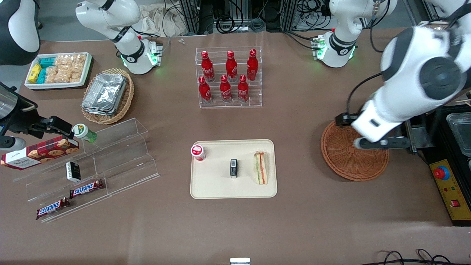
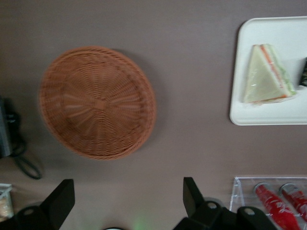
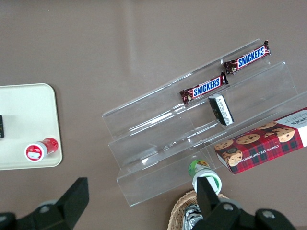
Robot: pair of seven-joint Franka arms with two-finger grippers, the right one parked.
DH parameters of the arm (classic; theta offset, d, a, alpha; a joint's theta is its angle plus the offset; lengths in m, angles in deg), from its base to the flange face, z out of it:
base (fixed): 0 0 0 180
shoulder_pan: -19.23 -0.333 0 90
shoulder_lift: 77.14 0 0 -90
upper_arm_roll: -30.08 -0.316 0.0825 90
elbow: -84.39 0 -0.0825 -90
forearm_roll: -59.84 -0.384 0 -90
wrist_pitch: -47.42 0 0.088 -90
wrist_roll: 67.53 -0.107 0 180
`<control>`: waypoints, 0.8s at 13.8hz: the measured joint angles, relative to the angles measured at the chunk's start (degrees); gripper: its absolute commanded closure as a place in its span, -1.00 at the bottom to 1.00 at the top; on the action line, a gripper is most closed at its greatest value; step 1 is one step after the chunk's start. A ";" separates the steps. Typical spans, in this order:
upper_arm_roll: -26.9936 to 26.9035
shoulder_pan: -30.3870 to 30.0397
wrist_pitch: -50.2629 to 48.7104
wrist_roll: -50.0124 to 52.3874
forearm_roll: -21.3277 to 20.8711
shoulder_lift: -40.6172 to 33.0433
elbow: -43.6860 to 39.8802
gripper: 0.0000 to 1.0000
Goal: Place sandwich from basket to tray
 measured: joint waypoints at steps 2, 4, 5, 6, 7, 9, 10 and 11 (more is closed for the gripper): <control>-5.42 0.97 -0.92 -3.52 1.35 -2.98 1.02 -1.00; -9.52 1.68 -1.51 -7.42 1.60 -5.53 2.29 -1.00; -10.70 1.19 -1.70 -9.74 1.61 -6.77 2.95 -1.00; -11.31 0.28 -2.21 -11.47 1.61 -7.88 3.52 -1.00; -11.69 -0.45 -2.58 -12.54 1.59 -8.93 4.23 -1.00; -11.83 -0.77 -2.71 -13.06 1.35 -10.44 5.75 -1.00; -11.78 -0.67 -2.71 -12.90 1.33 -10.69 6.14 -1.00; -11.67 -0.58 -2.71 -12.70 1.24 -10.67 6.22 -1.00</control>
